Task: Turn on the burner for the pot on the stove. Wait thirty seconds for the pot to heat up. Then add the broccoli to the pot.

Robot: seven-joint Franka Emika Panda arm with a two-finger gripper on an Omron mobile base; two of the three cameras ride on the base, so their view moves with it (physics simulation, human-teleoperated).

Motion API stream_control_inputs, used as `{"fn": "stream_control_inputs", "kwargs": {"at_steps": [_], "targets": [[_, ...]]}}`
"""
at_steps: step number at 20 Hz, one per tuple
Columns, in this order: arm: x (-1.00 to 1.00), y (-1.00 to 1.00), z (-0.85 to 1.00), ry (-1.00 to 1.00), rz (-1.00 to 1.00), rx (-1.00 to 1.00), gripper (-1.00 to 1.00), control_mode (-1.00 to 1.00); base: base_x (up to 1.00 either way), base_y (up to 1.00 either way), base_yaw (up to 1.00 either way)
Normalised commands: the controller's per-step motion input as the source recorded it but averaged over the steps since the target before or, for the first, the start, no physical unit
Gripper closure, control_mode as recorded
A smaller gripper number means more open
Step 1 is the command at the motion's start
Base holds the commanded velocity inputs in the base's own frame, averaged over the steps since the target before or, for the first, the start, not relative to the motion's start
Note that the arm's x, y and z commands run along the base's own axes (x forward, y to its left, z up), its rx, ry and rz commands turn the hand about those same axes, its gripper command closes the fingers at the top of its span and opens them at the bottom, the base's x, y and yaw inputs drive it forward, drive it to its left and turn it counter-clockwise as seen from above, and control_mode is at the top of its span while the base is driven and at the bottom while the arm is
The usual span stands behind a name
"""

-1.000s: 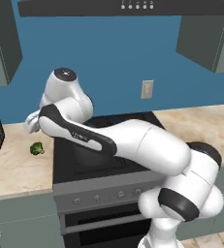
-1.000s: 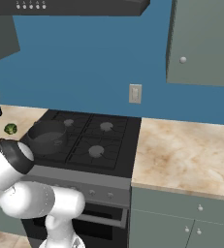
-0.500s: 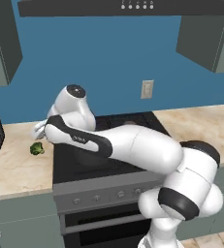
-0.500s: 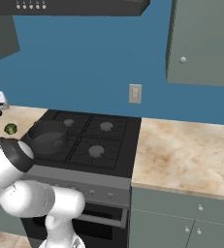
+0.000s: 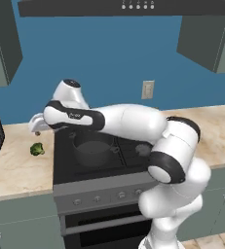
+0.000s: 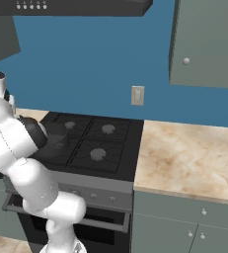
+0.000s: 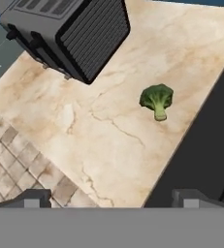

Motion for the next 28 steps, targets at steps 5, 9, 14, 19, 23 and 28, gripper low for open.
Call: {"fn": "stream_control_inputs", "kwargs": {"at_steps": [5, 9, 14, 19, 23, 28], "targets": [[0.24, 0.39, -0.31, 0.04, -0.08, -0.03, -1.00, -1.00, 0.00, 0.00, 0.00], [0.23, 0.31, -0.43, 0.00, -0.05, 0.00, -1.00, -1.00, 0.00, 0.00, 0.00], [0.21, 0.14, -0.40, 0.00, -0.04, 0.00, -1.00, -1.00, 0.00, 0.00, 0.00], [0.27, 0.00, -0.24, 0.09, -0.05, 0.00, -1.00, -1.00, 0.00, 0.00, 0.00], [0.31, 0.00, -0.25, 0.17, -0.05, 0.00, -1.00, -1.00, 0.00, 0.00, 0.00], [0.31, 0.00, -0.38, 0.09, -0.04, 0.00, -1.00, -1.00, 0.00, 0.00, 0.00]]}}
